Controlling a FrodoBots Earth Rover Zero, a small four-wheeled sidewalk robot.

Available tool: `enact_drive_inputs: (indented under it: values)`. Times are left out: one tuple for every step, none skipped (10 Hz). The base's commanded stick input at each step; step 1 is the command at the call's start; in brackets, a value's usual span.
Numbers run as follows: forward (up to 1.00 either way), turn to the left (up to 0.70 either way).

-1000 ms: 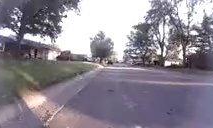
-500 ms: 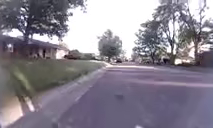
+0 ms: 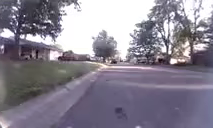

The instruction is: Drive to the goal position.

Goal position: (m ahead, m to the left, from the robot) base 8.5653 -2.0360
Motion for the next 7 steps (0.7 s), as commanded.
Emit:
enact_drive_inputs:
  values:
    - [1.00,-0.02]
    - [1.00,-0.03]
    - [1.00,-0.36]
    - [1.00,-0.40]
    - [1.00,-0.13]
    - [1.00,0.00]
    - [1.00,0.00]
